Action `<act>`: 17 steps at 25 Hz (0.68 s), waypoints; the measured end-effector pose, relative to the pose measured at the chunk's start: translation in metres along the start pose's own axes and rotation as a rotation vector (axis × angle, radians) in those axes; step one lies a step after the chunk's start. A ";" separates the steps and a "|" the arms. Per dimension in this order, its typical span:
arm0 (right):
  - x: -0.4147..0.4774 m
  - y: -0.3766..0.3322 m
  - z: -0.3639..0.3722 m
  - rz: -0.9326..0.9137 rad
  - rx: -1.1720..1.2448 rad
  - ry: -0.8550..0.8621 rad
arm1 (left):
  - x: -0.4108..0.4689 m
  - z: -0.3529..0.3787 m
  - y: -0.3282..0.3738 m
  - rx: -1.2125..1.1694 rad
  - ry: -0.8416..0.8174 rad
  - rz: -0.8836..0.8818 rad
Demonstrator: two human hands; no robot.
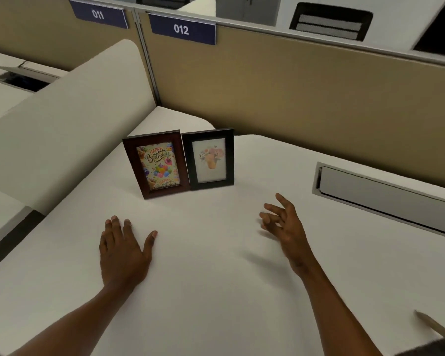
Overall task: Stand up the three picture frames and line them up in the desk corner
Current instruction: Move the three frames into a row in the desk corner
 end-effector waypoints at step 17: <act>-0.347 -0.044 -0.211 0.069 -0.257 0.807 | -0.243 0.064 0.113 0.113 -0.182 0.523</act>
Point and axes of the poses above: each hand's wrist, its own x-axis towards the middle knuckle, its own z-axis out of the palm, y = z × x, the point moved 4 cm from there along x, towards the middle knuckle, and after that the axes turned 14 degrees about -z, right-handed, at the moved point
